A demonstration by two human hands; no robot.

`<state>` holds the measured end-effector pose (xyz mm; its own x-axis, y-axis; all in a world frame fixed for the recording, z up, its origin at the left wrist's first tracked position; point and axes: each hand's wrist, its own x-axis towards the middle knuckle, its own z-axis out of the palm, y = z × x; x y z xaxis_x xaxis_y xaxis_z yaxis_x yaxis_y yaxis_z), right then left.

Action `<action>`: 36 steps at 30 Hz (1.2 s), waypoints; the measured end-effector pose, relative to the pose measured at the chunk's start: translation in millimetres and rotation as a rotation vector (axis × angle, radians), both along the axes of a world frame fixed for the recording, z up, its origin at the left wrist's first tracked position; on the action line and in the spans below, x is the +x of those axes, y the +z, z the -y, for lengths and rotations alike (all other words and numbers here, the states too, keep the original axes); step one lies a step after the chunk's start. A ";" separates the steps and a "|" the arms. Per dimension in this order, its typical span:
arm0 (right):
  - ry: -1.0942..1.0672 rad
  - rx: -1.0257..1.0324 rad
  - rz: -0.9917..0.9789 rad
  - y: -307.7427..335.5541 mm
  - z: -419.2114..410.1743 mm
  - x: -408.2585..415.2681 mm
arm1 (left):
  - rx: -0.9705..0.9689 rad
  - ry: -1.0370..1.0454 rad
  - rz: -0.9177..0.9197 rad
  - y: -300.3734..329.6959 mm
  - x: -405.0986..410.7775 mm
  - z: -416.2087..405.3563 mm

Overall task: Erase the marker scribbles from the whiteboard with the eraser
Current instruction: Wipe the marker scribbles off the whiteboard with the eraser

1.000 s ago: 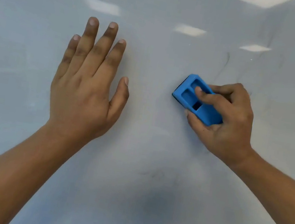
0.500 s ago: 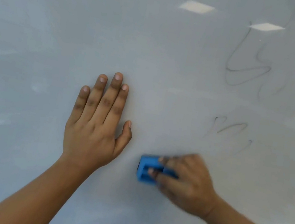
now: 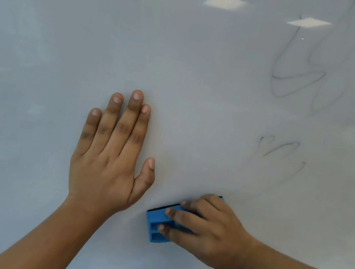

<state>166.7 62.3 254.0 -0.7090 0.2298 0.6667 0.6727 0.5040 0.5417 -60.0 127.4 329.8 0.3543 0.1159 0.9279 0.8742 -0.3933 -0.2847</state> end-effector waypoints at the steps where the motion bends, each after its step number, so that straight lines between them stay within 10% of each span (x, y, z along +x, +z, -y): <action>1: -0.003 0.032 -0.048 17.1 2.4 5.1 | 0.000 0.004 -0.002 -0.6 -0.5 0.6; 8: -0.219 0.241 -0.881 111.3 11.9 90.6 | 0.016 0.006 0.033 -2.6 3.9 0.6; 15: -0.239 -0.023 -0.611 -31.0 33.5 67.7 | 0.032 -0.088 0.024 1.6 36.2 10.7; 18: -0.260 -0.026 -0.486 -6.7 33.0 91.3 | 0.076 -0.135 -0.060 15.5 56.0 10.2; 26: -0.177 0.138 -1.123 28.2 18.9 110.3 | 0.065 -0.161 -0.048 18.5 69.0 2.7; 32: -0.190 -0.034 -0.637 -30.4 29.1 94.0 | 0.041 -0.221 -0.047 16.6 72.0 -2.3; 36: -0.225 0.128 -0.761 47.4 26.8 133.0 | 0.020 -0.274 -0.038 15.6 72.9 -6.5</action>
<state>299.7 35.5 301.4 0.0047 0.2019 0.9794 0.9588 0.2772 -0.0618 12.9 134.0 345.4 0.4042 -0.0076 0.9147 0.7248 -0.6074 -0.3253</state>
